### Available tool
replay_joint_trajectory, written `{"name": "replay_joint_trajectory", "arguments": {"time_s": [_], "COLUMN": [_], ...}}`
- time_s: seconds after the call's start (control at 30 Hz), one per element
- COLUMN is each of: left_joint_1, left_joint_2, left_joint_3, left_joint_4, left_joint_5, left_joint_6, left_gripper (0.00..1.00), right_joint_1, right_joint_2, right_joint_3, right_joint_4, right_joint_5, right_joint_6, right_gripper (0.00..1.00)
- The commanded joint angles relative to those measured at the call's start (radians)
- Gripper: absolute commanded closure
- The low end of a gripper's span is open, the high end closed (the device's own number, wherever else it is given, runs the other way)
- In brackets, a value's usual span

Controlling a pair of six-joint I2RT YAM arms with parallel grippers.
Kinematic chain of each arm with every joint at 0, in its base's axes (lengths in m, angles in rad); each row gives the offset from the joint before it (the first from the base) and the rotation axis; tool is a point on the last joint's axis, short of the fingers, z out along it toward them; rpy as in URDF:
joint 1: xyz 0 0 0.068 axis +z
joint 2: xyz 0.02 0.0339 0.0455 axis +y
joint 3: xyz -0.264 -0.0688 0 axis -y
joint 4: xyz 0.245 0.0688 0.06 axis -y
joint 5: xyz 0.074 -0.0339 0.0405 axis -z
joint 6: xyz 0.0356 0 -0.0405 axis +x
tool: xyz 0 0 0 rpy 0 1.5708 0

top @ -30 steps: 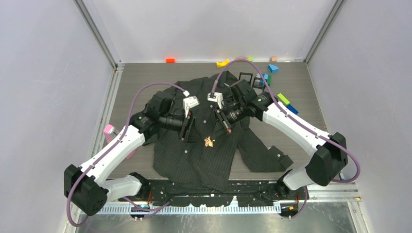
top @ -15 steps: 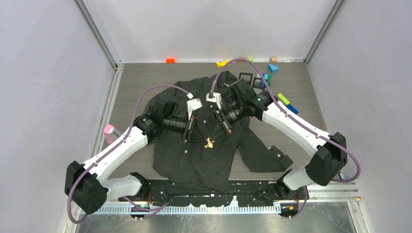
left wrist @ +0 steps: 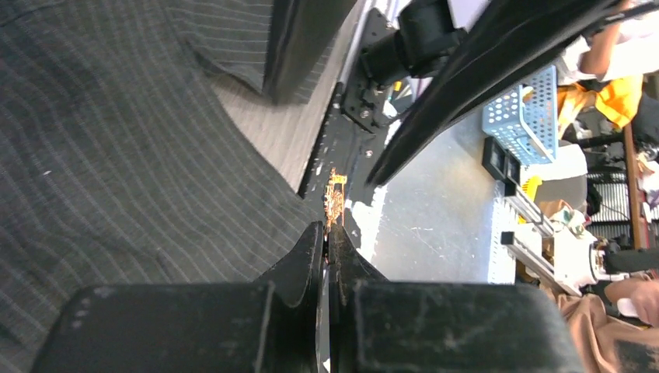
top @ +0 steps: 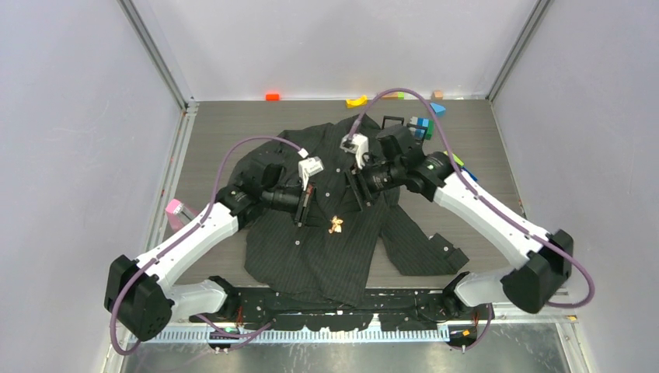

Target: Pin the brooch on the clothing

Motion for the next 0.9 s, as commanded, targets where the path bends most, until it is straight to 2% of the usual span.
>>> {"name": "replay_joint_trajectory", "arguments": {"time_s": [0.0,0.1,0.27,0.43,0.67,0.77,0.87], "left_joint_1": [0.047,0.110,0.226,0.309,0.315,0.313,0.308], "left_joint_2": [0.027,0.023,0.008,0.022,0.009,0.010,0.014], "left_joint_3": [0.063,0.062,0.065,0.077,-0.042,-0.046,-0.041], "left_joint_4": [-0.007,0.102,0.366,0.535,0.773,0.818,0.836], "left_joint_5": [-0.112,-0.148,-0.216,-0.218,-0.127,-0.098,-0.067], "left_joint_6": [-0.002,-0.096,-0.307,-0.438,-0.510,-0.530,-0.532], "left_gripper": [1.00,1.00,1.00,1.00,1.00,1.00,1.00], "right_joint_1": [-0.041,-0.076,-0.101,-0.101,-0.099,-0.089,-0.081], "right_joint_2": [-0.152,-0.219,-0.276,-0.309,-0.339,-0.345,-0.328], "right_joint_3": [-0.045,-0.077,-0.132,-0.200,-0.336,-0.369,-0.345], "right_joint_4": [0.187,0.260,0.357,0.506,0.839,0.901,0.879], "right_joint_5": [0.215,0.274,0.396,0.390,0.362,0.370,0.378], "right_joint_6": [0.068,0.124,0.202,0.358,0.641,0.676,0.672], "right_gripper": [0.43,0.36,0.32,0.30,0.30,0.30,0.31]}}
